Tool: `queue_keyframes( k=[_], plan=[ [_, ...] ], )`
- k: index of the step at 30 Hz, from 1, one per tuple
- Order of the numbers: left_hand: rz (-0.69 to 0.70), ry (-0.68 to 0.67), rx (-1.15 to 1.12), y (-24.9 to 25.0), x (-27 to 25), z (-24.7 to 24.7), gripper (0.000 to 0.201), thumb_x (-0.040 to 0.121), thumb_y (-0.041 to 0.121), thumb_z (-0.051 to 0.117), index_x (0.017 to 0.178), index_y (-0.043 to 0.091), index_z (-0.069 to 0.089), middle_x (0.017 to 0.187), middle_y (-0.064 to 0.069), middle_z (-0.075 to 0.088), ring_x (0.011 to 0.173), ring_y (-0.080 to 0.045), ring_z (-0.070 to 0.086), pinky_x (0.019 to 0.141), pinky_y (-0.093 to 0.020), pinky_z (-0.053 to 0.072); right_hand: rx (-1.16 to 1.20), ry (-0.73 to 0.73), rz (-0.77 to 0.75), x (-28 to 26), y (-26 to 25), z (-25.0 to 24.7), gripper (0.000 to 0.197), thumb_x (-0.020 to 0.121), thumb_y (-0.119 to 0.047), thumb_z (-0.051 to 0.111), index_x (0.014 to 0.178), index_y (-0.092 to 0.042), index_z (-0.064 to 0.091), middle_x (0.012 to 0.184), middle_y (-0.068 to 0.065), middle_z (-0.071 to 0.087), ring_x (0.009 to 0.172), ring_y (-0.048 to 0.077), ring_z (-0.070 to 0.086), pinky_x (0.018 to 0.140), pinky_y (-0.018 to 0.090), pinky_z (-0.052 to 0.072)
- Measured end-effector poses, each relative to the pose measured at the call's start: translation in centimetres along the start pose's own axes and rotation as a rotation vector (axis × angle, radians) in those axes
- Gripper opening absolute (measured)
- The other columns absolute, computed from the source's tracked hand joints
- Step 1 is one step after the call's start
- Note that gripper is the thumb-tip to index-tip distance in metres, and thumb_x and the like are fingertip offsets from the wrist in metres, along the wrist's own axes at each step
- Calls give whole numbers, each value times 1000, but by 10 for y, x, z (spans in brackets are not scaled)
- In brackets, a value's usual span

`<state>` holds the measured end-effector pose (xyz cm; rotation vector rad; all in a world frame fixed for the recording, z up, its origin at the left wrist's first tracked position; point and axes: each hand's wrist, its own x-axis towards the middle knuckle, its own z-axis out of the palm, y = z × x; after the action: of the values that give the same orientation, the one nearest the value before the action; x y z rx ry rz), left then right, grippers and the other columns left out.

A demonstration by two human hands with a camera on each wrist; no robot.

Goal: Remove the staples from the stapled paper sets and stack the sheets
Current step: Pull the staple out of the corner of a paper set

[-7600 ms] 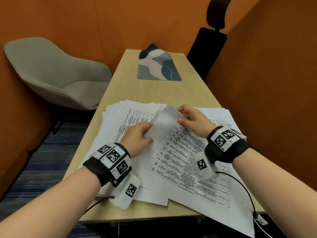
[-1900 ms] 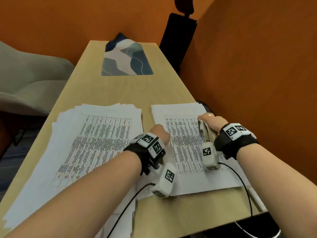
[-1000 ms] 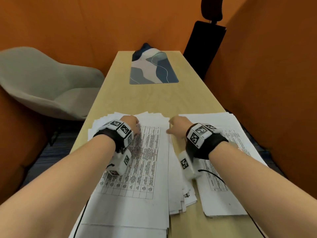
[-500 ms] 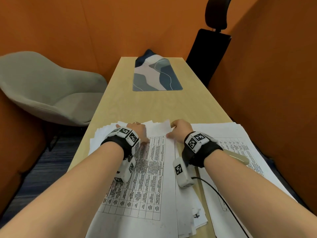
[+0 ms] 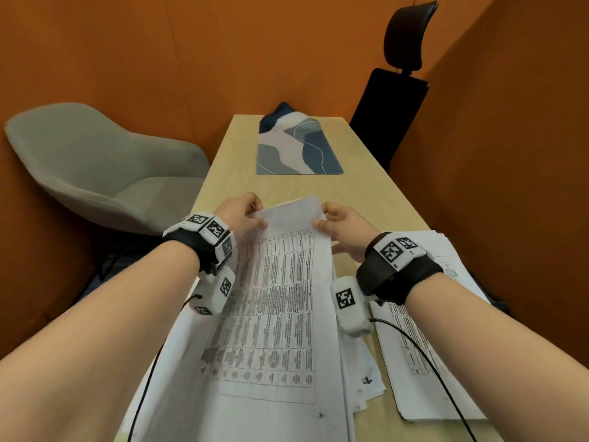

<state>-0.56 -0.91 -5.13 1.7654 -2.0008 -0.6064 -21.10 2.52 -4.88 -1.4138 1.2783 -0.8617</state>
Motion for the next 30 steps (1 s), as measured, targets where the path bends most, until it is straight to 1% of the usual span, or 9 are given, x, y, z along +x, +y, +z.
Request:
queue_keyframes(
  k=[2, 5, 8, 13, 16, 19, 22, 28, 30],
  plan=[
    [11, 15, -61, 4, -11, -15, 19, 83, 18, 67, 94, 15, 52, 82, 4, 55, 84, -17, 50, 63, -22, 36, 64, 49, -28, -11, -5, 2, 13, 96, -4, 45, 96, -16, 49, 83, 9, 63, 56, 13, 63, 51, 29, 54],
    [8, 44, -156, 7, -26, -34, 18, 84, 18, 66, 100, 12, 63, 94, 1, 61, 89, -15, 55, 74, -22, 38, 82, 77, -27, -27, -7, 3, 35, 92, -2, 53, 114, -25, 39, 87, 12, 65, 64, 21, 63, 51, 30, 55],
    [-11, 82, -219, 7, -45, -52, 12, 86, 21, 64, 95, 14, 66, 88, 0, 64, 84, -17, 58, 70, -25, 41, -95, -12, 54, -42, -5, 1, 58, 82, 3, 64, 126, -22, 37, 104, 16, 65, 87, 31, 66, 73, 43, 57],
    [-96, 162, -385, 4, -73, -69, 11, 89, 20, 61, 88, 9, 64, 73, 1, 59, 64, -11, 53, 54, -19, 40, -512, -225, 230, -73, -13, -20, 26, 81, 7, 64, 105, -1, 61, 107, 17, 66, 99, 35, 63, 90, 47, 51],
    [-150, 100, -387, 1, -86, -61, 14, 89, 25, 61, 89, 11, 64, 77, 0, 60, 68, -16, 53, 66, -26, 37, -711, -170, 239, -80, -23, -40, 13, 82, 0, 66, 92, -8, 64, 98, 13, 67, 89, 31, 63, 87, 42, 51],
    [-188, -13, -336, -2, -96, -36, 16, 87, 27, 63, 83, 12, 65, 79, -2, 59, 75, -20, 52, 72, -28, 36, -965, -163, 305, -80, -21, -55, 28, 82, -8, 68, 109, -3, 63, 114, 14, 65, 101, 32, 62, 87, 35, 50],
    [-201, -101, -419, -4, -103, -8, 21, 81, 17, 70, 62, 14, 61, 64, -4, 56, 60, -19, 47, 64, -26, 39, -1151, -140, 374, -81, -8, -65, 18, 85, -15, 66, 99, -4, 65, 97, 11, 64, 77, 20, 60, 63, 19, 48],
    [-219, -126, -456, 1, -111, 22, 17, 78, 12, 72, 64, 10, 64, 55, 0, 56, 55, -17, 45, 61, -25, 39, -1372, 80, 339, -52, 44, -89, 73, 76, -72, 33, 108, -13, 62, 108, 6, 66, 95, 28, 61, 89, 37, 48],
    [-237, -113, -481, 1, -111, 27, 14, 77, 13, 73, 66, 10, 66, 63, -4, 58, 58, -17, 49, 64, -26, 42, -1349, 62, 360, -47, 55, -83, 55, 83, -60, 38, 94, -9, 58, 103, 9, 65, 85, 26, 57, 88, 36, 46]
  ],
)
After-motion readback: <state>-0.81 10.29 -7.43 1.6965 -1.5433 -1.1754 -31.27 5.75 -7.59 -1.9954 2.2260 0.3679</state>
